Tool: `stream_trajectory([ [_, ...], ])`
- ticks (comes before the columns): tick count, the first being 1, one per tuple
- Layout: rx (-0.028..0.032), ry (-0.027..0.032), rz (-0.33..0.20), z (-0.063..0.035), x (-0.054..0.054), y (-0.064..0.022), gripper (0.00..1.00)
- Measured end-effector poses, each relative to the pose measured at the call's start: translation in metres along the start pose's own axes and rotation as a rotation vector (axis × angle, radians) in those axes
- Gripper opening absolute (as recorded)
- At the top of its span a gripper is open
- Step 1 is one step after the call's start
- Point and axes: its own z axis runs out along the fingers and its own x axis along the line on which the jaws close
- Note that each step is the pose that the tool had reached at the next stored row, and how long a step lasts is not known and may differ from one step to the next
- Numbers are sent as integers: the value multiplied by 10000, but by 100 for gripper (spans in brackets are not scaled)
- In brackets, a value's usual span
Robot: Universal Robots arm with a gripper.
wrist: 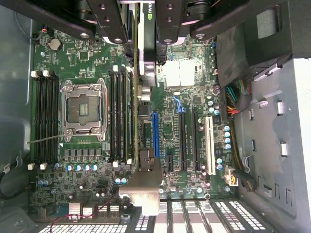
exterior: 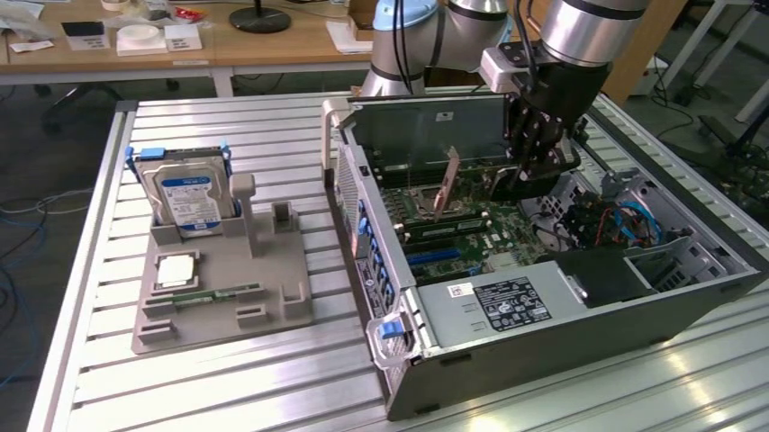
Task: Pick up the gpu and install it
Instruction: 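Insert the gpu into the slot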
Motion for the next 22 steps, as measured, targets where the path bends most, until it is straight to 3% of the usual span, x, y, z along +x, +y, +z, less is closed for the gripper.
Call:
stream_trajectory([
  [5,0,-1,0,0,1,11,27],
  [10,3,0,0,1,6,98,27],
  [22,2,1,0,68,17,214,27],
])
